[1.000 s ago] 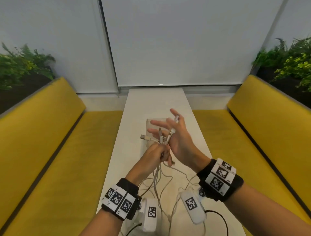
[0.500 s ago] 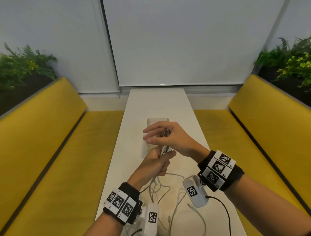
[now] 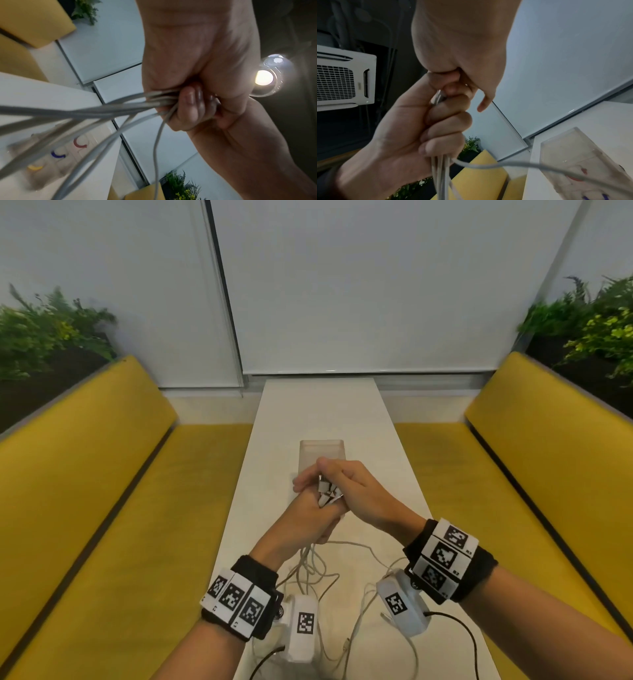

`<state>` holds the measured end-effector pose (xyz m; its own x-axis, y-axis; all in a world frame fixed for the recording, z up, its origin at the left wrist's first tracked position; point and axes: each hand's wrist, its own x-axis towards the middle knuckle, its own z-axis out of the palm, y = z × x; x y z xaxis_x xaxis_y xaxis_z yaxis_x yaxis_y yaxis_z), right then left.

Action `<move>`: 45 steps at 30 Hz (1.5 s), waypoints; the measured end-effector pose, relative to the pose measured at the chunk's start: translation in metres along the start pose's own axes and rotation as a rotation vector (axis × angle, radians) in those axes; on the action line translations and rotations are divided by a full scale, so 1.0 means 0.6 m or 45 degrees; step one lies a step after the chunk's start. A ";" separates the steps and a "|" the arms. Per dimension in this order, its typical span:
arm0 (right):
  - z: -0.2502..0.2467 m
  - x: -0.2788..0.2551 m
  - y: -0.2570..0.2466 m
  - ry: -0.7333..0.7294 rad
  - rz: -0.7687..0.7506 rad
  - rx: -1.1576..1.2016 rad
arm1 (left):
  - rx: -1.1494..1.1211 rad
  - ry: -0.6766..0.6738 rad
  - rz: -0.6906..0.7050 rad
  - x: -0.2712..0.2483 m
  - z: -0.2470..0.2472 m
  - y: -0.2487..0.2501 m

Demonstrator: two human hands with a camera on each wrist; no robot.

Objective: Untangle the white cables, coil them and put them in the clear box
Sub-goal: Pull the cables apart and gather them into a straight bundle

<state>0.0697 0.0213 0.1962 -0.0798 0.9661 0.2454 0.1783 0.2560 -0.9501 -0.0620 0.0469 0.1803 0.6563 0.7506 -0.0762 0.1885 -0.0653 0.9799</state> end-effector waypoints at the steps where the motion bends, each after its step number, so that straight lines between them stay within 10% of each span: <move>1: 0.000 -0.001 0.002 -0.019 -0.015 -0.020 | 0.028 0.019 -0.009 0.002 0.001 -0.002; 7: 0.002 -0.007 0.003 -0.097 0.070 -0.018 | 0.045 0.091 -0.045 0.008 0.008 -0.004; 12: 0.000 -0.016 0.025 0.033 0.219 0.682 | -0.312 0.184 0.090 0.007 -0.007 0.025; 31: 0.051 -0.102 0.055 -0.174 0.022 -0.368 | -0.892 0.068 0.535 0.000 -0.085 0.087; 45: 0.000 -0.095 0.033 -0.360 0.030 -0.720 | -1.198 0.071 0.026 0.001 -0.059 0.039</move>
<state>0.0778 -0.0287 0.1631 -0.3116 0.9458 0.0918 0.6678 0.2867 -0.6869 -0.0834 0.0692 0.2095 0.6125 0.7871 -0.0727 -0.5057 0.4609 0.7293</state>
